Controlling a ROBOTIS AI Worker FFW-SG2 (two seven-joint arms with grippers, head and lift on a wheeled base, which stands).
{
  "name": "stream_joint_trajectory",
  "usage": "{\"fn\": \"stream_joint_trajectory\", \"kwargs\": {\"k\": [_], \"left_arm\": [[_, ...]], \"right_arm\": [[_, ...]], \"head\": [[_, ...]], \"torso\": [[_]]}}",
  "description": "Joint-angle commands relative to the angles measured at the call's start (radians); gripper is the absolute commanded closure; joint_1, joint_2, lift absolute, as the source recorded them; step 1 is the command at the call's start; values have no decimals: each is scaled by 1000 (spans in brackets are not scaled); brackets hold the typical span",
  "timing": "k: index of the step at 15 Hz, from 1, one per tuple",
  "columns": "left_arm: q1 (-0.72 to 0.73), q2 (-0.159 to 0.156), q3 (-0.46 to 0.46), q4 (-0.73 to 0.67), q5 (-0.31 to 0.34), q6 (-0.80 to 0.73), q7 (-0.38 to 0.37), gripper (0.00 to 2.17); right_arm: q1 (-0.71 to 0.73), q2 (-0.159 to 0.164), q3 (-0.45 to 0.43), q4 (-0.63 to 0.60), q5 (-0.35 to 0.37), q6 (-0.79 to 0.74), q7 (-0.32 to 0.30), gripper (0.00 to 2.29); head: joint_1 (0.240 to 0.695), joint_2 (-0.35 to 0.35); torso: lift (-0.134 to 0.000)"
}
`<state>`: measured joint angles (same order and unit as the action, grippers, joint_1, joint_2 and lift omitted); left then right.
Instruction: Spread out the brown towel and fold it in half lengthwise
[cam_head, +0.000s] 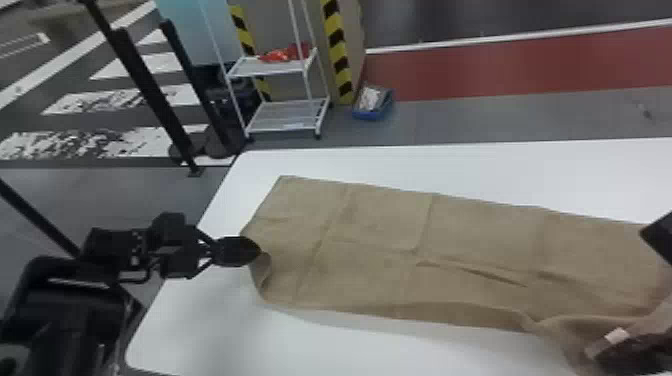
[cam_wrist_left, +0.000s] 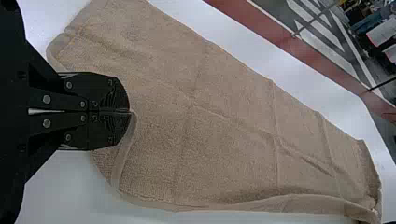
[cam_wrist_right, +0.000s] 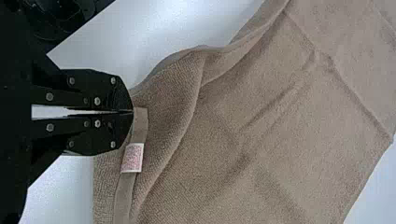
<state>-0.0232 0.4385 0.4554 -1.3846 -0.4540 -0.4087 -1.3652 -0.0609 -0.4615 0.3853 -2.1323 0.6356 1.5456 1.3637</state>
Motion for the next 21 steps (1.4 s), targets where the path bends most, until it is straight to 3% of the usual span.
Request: {"fn": "stream_joint_trajectory", "kwargs": {"k": [1,4,9,11,18,21], "left_arm": [[-3,0,0,4,2,0,1,1409],[-4,2,3,4,3,-6,1,1409],[-11,2,8,-5,18,-18,-11,1409],[-17,0,9,-30,21,-6,-26,1409],[-58,-14,-24,-65,17,34,-35,1409],[-63,-14,-21,-63,20,31,-29,1409]], "right_arm": [[3,-3,-8,2,9,27,3,1146],[16,-9,-66,-3,-7,27,3,1362],[72,-8,-345,-146,-159,27,3,1362],[96,-6,-424,-176,-177,27,3,1362],[147,-3,-602,-195,-215,27,3,1362],[147,-2,-621,-189,-220,27,3,1362]], "head": [[695,285],[695,277],[695,235],[695,214],[695,118],[695,82]], "torso": [[-124],[-124],[-124],[-124],[-124],[-124]]}}
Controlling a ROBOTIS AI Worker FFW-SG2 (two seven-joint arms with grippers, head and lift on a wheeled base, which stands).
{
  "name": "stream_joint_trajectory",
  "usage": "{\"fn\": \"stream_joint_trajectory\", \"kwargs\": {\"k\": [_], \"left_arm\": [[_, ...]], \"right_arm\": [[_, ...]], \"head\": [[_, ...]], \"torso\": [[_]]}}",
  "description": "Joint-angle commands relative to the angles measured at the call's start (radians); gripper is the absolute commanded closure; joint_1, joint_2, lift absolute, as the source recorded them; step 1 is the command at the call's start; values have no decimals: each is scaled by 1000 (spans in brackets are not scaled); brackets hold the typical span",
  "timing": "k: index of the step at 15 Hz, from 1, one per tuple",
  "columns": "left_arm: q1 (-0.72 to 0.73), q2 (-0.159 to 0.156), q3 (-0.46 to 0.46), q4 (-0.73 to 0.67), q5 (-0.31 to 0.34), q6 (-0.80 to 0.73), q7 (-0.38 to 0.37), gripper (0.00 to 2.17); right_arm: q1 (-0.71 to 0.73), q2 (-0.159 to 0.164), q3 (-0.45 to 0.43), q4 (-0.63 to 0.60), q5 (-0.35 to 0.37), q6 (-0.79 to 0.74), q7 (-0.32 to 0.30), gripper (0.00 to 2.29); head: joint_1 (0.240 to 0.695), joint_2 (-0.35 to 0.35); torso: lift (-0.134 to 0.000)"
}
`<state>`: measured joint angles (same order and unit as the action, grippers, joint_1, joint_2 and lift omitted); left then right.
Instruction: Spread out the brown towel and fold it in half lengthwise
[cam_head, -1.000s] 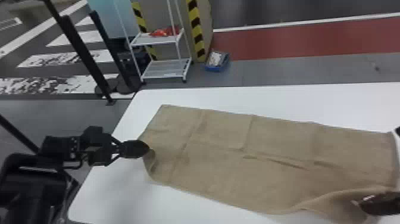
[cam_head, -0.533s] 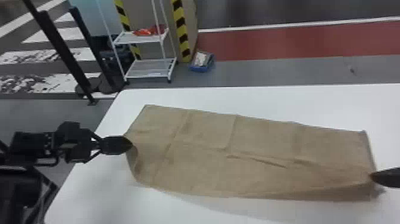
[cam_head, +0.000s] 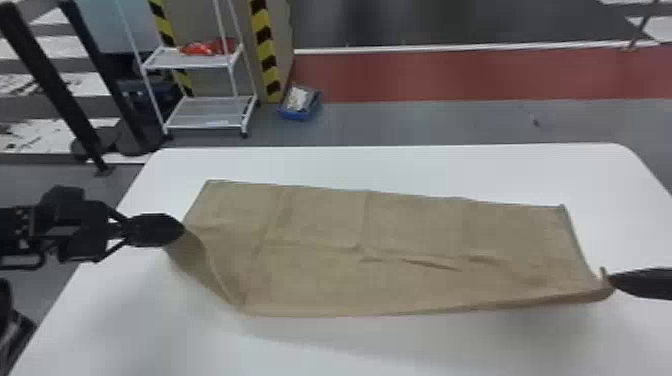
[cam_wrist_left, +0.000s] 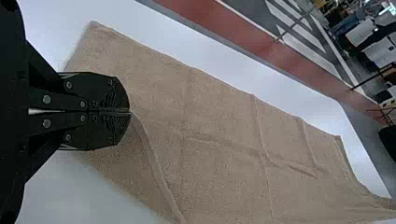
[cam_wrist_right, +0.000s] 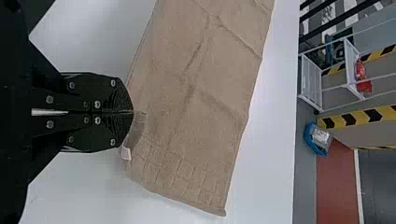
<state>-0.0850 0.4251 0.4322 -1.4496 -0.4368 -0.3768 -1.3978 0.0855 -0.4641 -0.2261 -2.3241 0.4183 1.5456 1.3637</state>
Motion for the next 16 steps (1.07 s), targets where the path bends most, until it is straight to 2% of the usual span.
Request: {"fn": "stream_joint_trajectory", "kwargs": {"k": [1,3,5,8,12,16], "left_arm": [[-1,0,2,0,3,-1,3,1409],[-6,1,3,0,4,-1,5,1409],[-18,6,2,6,3,-1,5,1409],[-65,9,-15,21,-8,8,6,1409],[-187,21,-82,120,-19,20,34,1409],[-274,29,-164,219,-22,17,79,1409]], "right_arm": [[-4,2,-22,5,-12,27,3,1362],[-24,10,-58,19,-27,27,3,1362],[-52,13,-104,57,-73,27,3,1362],[-125,12,-130,157,-93,27,3,1362],[-237,2,-157,313,-108,27,3,1362],[-308,13,-173,422,-108,27,-81,1362]], "head": [[695,78],[695,70],[695,63],[695,43],[695,8],[695,-44]], "torso": [[-124],[-124],[-124],[-124],[-124],[-124]]}}
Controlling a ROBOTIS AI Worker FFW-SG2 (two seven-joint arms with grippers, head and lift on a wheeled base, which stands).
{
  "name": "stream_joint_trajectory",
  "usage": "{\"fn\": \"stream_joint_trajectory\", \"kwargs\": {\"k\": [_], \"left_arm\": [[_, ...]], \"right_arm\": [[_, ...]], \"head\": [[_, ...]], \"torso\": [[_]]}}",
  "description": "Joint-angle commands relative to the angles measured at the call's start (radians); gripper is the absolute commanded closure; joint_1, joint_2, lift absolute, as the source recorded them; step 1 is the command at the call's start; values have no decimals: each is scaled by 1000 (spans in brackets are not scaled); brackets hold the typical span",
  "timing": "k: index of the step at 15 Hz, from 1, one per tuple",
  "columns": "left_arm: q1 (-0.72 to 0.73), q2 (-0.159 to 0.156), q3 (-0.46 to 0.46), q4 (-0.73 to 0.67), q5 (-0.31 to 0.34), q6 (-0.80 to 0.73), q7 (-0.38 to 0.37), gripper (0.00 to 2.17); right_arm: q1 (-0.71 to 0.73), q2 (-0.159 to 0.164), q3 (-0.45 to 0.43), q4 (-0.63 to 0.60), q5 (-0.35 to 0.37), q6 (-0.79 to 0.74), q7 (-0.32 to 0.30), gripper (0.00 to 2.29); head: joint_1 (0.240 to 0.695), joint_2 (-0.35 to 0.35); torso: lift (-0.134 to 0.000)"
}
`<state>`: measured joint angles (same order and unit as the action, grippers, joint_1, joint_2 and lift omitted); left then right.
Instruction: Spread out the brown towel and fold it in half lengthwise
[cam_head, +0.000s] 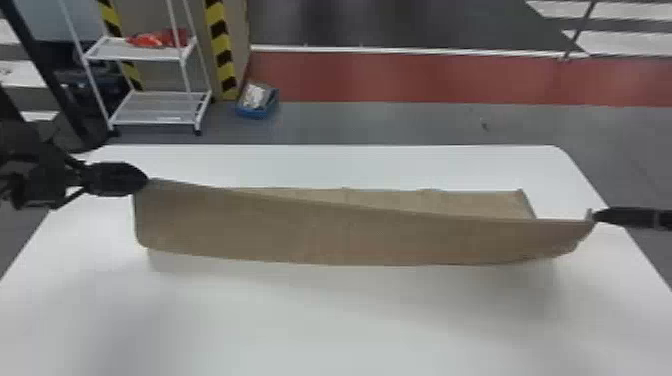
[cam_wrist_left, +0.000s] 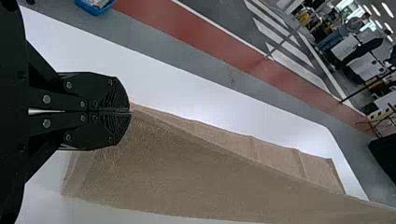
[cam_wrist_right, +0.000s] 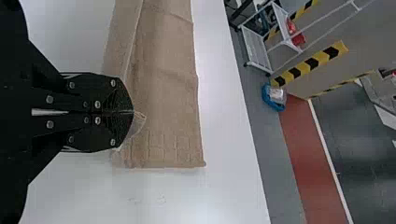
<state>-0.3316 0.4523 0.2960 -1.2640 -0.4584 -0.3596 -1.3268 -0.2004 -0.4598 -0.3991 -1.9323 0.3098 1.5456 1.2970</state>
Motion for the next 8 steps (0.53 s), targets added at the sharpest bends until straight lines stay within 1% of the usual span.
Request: {"fn": "stream_joint_trajectory", "kwargs": {"k": [1,3,5,7,8], "left_arm": [[-47,3,-51,57,-2,-3,21,1409],[-69,8,-83,84,-5,-3,49,1409],[-83,11,-117,103,-5,-6,72,1409],[-90,9,-136,104,-8,-6,87,1409],[-92,6,-144,103,-23,-6,100,1409]], "right_arm": [[-33,20,-1,32,0,27,-35,1362],[-59,41,3,33,0,27,-76,1362],[-102,70,11,50,0,27,-116,1362],[-162,84,28,105,3,27,-148,1362],[-194,89,48,144,11,27,-162,1362]], "head": [[695,-56],[695,-70],[695,-76],[695,-77],[695,-78]], "torso": [[-124],[-124],[-124],[-124],[-124]]}}
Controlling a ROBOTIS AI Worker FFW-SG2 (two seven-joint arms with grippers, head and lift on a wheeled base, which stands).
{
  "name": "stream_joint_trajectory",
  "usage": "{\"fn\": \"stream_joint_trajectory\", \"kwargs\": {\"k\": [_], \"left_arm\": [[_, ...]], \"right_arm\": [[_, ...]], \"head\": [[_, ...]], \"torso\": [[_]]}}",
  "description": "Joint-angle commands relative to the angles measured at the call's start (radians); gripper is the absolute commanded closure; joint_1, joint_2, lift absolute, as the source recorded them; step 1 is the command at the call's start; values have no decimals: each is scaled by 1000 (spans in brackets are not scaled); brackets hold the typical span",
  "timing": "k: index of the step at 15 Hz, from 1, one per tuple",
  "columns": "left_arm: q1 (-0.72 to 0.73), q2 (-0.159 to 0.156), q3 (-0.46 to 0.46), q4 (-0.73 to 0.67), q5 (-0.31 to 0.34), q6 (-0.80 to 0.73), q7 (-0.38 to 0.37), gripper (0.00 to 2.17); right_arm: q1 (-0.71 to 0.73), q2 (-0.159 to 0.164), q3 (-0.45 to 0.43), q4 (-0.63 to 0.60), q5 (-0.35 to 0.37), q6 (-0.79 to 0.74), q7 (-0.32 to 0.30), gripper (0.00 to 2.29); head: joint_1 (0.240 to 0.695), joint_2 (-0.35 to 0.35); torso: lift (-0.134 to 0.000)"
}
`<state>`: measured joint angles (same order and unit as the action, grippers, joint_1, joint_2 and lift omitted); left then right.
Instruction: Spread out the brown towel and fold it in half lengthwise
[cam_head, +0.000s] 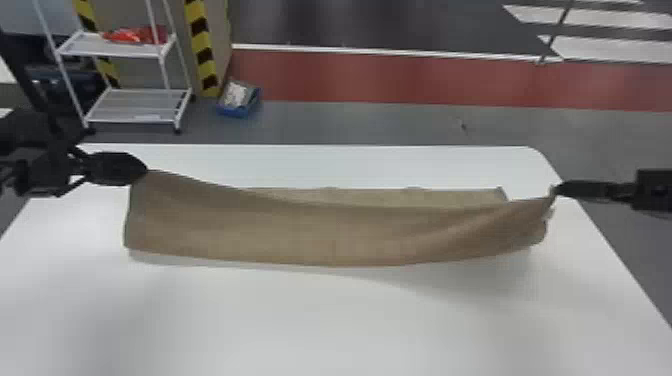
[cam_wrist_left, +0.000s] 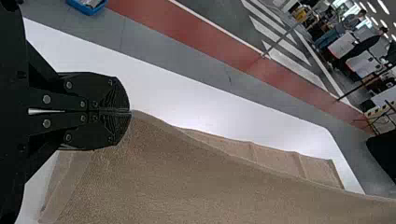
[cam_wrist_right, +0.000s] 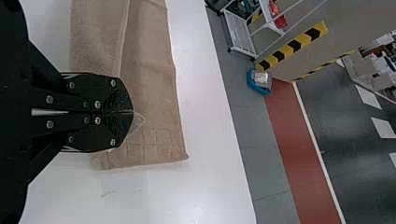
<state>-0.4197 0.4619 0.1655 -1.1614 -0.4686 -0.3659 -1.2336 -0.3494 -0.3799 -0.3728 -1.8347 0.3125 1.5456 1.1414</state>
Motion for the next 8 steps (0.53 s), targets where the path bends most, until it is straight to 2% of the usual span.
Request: {"fn": "stream_joint_trajectory", "kwargs": {"k": [1,8], "left_arm": [[-5,-5,-15,0,-19,0,11,1409],[-4,-12,-26,0,-48,12,74,1409]], "right_arm": [[-71,16,32,75,19,27,-20,1362],[-273,18,78,365,42,27,-155,1362]], "head": [[693,-79],[669,-91]], "torso": [[-124],[-124]]}}
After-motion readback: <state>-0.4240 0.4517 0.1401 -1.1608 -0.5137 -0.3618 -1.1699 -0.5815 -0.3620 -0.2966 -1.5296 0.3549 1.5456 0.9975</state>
